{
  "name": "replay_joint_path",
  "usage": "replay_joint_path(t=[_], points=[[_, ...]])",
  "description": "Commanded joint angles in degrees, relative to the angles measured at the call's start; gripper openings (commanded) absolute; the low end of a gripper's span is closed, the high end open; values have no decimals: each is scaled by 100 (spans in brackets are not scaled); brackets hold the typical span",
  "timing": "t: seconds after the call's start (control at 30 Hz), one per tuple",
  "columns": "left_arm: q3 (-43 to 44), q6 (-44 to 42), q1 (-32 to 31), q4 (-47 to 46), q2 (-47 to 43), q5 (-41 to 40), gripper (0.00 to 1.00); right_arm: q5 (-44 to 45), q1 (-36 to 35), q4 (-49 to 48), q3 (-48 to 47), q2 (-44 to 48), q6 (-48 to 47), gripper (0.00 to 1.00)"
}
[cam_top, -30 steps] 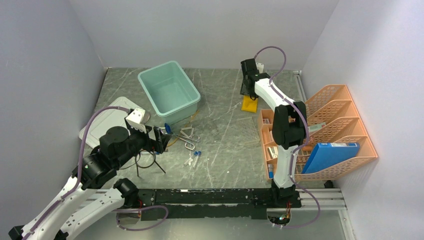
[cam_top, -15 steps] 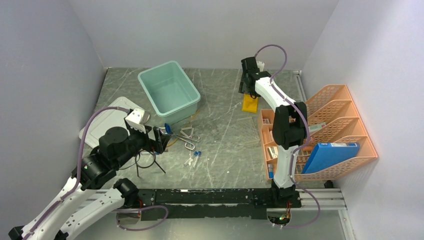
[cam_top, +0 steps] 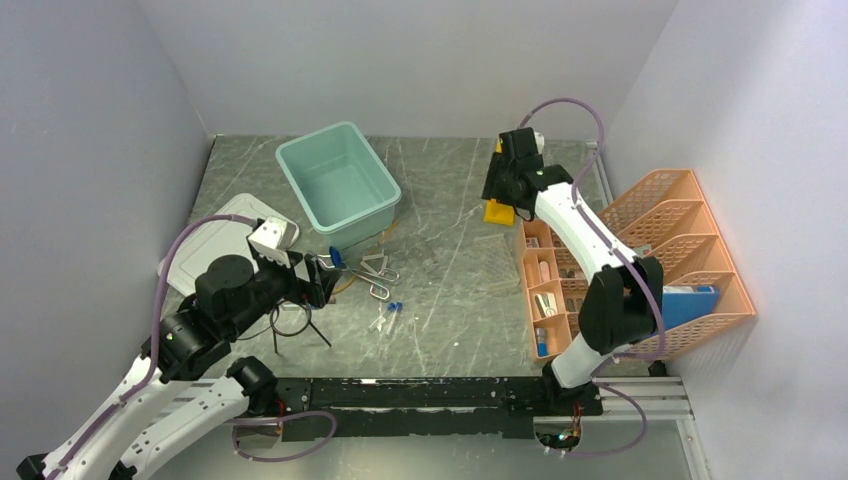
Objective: Organize the chemistry lab equipment
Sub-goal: Move the test tube rack to the center of the board, then pick up the test tube at the center of the board.
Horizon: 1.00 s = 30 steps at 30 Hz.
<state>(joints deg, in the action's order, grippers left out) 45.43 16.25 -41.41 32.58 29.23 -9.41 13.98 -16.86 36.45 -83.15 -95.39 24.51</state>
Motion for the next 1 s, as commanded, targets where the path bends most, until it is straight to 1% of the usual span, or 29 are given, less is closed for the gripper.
replay_joint_path(t=[0.0, 0.1, 0.27, 0.5, 0.67, 0.8, 0.97], points=[[-32, -82, -7, -120, -3, 116, 97, -226, -251, -13, 708, 605, 111, 63], [-29, -85, -5, -120, 4, 132, 97, -229, -580, 45, 1165, 994, 183, 62], [-33, -77, -5, -120, -4, 124, 97, -110, -1413, 177, 1628, 1572, 428, 61], [-25, -78, 6, -124, 47, 154, 96, -498, -2525, -91, 2338, 2003, 1026, 59], [-25, -76, 10, -129, 72, 155, 96, -550, -3247, -331, 2633, 1934, 1541, 57], [-25, -78, 10, -129, 78, 157, 96, -383, -3803, -376, 2611, 1661, 1837, 56], [-25, -74, 23, -129, 74, 154, 96, -223, -4281, -471, 2498, 1243, 2211, 54]])
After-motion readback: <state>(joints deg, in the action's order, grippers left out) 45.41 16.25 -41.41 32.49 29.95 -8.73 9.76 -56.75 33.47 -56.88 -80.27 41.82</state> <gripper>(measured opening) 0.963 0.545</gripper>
